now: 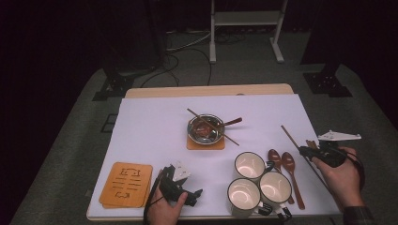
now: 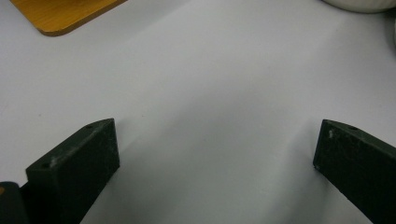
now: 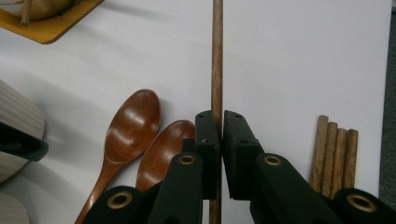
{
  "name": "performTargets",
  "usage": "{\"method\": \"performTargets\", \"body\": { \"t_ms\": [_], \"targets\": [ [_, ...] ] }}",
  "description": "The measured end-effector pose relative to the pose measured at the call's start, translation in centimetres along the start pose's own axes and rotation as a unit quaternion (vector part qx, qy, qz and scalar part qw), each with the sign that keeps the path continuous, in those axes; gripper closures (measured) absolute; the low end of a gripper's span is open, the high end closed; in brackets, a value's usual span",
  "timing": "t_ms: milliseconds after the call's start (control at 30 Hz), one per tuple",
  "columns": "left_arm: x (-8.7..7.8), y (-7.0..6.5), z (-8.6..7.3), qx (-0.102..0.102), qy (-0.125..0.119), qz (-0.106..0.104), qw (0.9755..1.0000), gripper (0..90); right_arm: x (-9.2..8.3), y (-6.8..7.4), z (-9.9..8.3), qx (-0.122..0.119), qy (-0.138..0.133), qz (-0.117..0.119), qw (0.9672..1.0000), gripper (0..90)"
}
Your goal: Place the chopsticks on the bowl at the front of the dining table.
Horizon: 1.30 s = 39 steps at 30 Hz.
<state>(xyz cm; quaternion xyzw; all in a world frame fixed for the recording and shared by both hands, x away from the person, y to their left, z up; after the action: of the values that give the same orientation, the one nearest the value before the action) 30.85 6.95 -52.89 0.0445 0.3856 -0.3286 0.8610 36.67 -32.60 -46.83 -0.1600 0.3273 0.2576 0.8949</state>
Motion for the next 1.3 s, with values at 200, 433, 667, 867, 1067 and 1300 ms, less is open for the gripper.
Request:
{"method": "performTargets", "body": {
  "t_ms": [200,433,667,867,1067,1300],
  "targets": [
    [0.0,0.0,0.0,0.0,0.0,0.0,1.0,0.0,0.0,0.2,0.5,-0.003,-0.002,0.002,1.0,84.2],
    [0.0,0.0,0.0,0.0,0.0,0.0,1.0,0.0,0.1,0.4,1.0,-0.007,-0.006,0.005,1.0,84.2],
    [0.0,0.0,0.0,0.0,0.0,0.0,1.0,0.0,0.1,0.5,1.6,-0.011,-0.009,0.006,0.9999,84.2],
    [0.0,0.0,0.0,0.001,0.0,0.0,1.0,0.0,0.1,0.7,2.1,-0.017,-0.011,0.009,0.9998,84.2],
    [0.0,0.0,0.0,0.001,0.002,0.0,1.0,0.0,0.2,0.9,2.7,-0.02,-0.015,0.011,0.9996,84.2],
    [0.0,0.0,0.0,0.001,0.001,0.0,1.0,0.0,0.2,1.1,3.3,-0.024,-0.021,0.013,0.9994,84.2]
  ]
}}
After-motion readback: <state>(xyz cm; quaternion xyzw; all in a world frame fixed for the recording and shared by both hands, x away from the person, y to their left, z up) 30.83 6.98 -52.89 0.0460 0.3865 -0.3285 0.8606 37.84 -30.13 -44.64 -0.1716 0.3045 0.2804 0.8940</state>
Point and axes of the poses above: each handheld gripper's, and its own axes: x roughly forward along the jaws, z roughly out of its top, y roughly to its left, the point moved 9 cm from there along x, roughly forward along the jaws, and after that the axes turned 15 degrees about -x, right-handed, at the moved point
